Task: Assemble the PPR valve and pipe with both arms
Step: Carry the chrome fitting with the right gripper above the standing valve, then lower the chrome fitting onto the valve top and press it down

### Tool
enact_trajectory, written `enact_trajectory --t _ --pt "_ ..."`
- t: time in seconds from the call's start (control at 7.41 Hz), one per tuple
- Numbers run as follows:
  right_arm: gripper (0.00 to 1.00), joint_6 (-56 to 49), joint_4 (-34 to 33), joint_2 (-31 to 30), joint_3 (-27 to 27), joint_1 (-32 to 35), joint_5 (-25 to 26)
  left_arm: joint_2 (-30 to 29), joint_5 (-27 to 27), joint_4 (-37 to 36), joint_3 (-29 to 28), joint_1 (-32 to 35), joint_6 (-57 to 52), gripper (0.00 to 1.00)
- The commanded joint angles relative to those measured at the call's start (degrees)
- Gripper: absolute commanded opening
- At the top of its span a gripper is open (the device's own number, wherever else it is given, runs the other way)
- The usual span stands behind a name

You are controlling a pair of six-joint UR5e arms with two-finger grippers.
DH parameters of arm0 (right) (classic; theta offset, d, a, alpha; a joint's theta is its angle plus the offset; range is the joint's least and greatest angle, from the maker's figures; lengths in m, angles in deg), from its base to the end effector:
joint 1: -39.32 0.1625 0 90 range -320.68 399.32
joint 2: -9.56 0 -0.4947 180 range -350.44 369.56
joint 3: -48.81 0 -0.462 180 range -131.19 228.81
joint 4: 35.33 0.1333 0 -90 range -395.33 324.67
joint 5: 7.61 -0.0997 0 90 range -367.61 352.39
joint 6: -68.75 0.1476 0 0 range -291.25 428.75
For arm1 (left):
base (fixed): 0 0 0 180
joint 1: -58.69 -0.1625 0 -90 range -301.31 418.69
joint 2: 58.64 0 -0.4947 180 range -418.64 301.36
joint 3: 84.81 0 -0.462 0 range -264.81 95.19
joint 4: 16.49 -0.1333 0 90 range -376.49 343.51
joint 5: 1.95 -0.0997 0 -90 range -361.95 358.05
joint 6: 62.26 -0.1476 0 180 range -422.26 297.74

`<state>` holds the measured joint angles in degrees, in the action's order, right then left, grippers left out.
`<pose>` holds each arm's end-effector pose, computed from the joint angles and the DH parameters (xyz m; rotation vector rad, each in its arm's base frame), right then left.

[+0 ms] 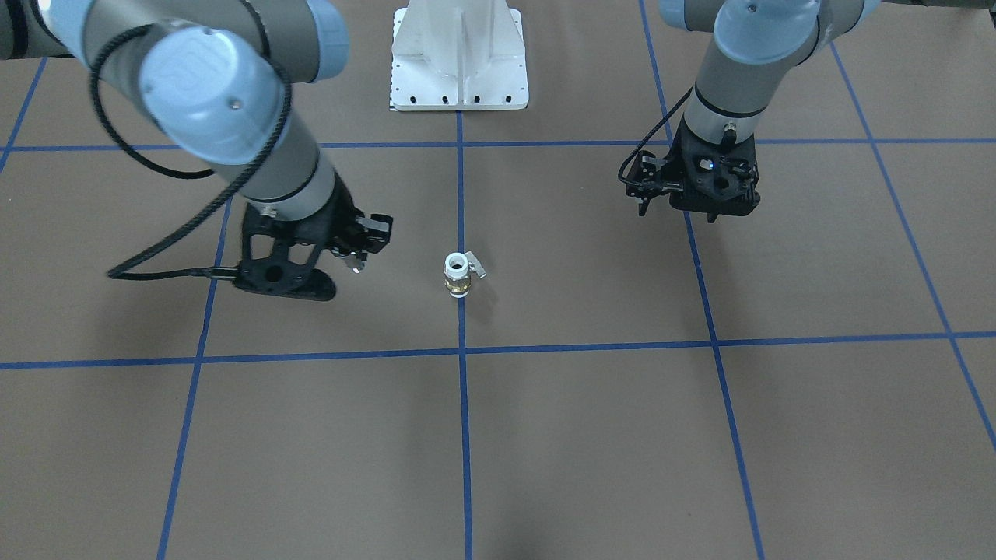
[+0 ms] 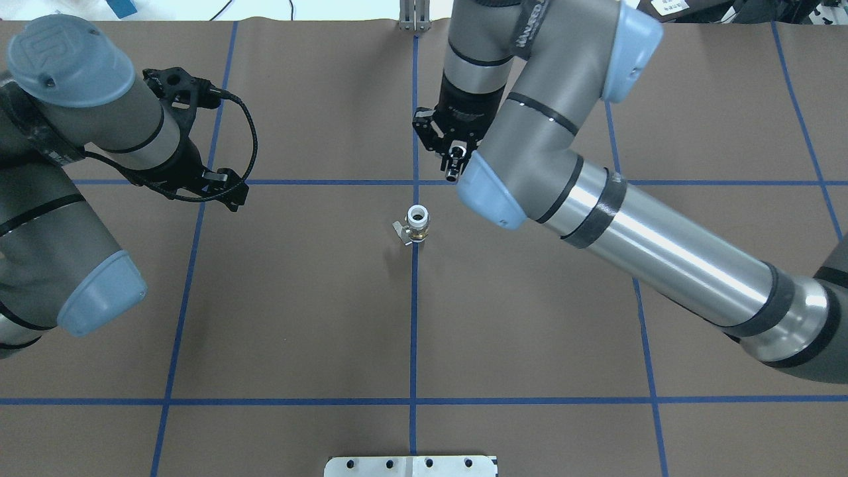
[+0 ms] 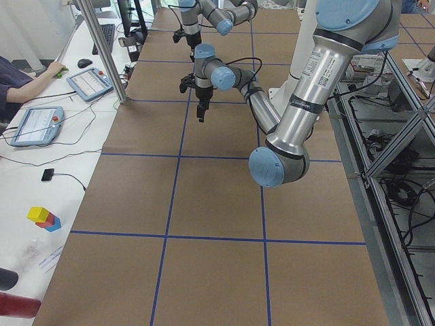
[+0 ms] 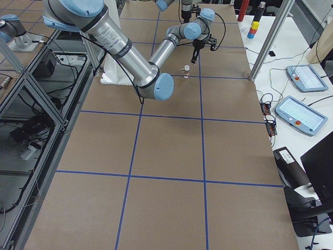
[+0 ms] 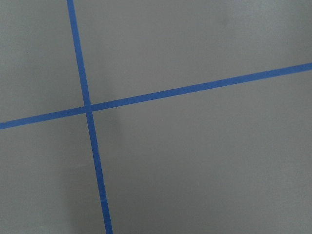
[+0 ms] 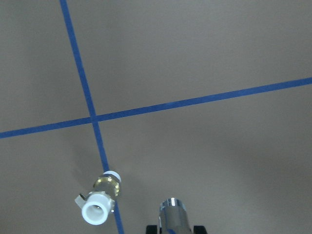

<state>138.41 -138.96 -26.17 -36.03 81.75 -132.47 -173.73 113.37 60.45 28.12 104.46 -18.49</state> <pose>-0.5984 -0.6133 0.1429 -0.1901 -0.8184 0.1743 0.4219 -0.5340 0.3193 0.1343 0.7248 0.1425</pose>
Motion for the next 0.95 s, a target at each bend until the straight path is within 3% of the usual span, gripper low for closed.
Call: enact_trajectory --t 0.0,0.81 --pt "0.0 5.29 2.03 2.86 3.1 -4.62 4.6 1.19 0.0 0.58 -0.16 0.02 -0.35 1.0" --pt "0.0 5.66 4.75 1.9 4.07 -5.95 7.26 1.19 0.0 0.58 -0.34 -0.07 -0.88 1.0"
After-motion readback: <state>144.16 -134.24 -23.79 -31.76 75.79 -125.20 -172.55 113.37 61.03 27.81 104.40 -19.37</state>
